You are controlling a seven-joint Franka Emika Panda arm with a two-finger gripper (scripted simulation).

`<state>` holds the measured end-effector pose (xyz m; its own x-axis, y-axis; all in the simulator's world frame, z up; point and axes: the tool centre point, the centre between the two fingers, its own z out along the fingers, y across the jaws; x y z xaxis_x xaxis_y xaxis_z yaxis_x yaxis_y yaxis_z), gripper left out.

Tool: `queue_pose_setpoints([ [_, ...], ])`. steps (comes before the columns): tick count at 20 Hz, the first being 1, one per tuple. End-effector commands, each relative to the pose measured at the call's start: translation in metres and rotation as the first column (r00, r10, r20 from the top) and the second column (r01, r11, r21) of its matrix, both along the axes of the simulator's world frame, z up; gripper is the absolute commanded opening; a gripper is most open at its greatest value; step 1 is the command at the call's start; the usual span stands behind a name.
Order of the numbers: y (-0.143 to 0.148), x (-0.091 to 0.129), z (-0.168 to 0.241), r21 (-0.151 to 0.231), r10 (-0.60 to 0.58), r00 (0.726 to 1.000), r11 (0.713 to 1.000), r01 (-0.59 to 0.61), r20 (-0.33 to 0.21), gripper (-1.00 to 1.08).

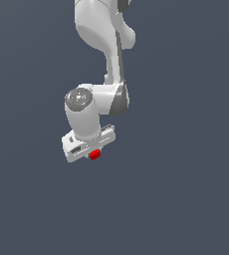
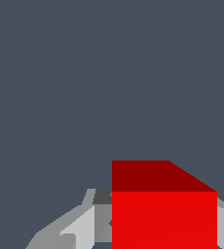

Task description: Pick up the red cube and move it to a goal position.

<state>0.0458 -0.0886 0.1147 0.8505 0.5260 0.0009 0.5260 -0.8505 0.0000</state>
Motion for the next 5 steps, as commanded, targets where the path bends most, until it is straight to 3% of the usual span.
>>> queue_pose_setpoints([
  [1,-0.0045,0.0030,0.0068,0.000,0.001,1.000,1.000,-0.001,-0.001,-1.00],
  [5,-0.0067,0.0049,0.0100,0.000,0.001,1.000,1.000,-0.001,-0.001,-1.00],
])
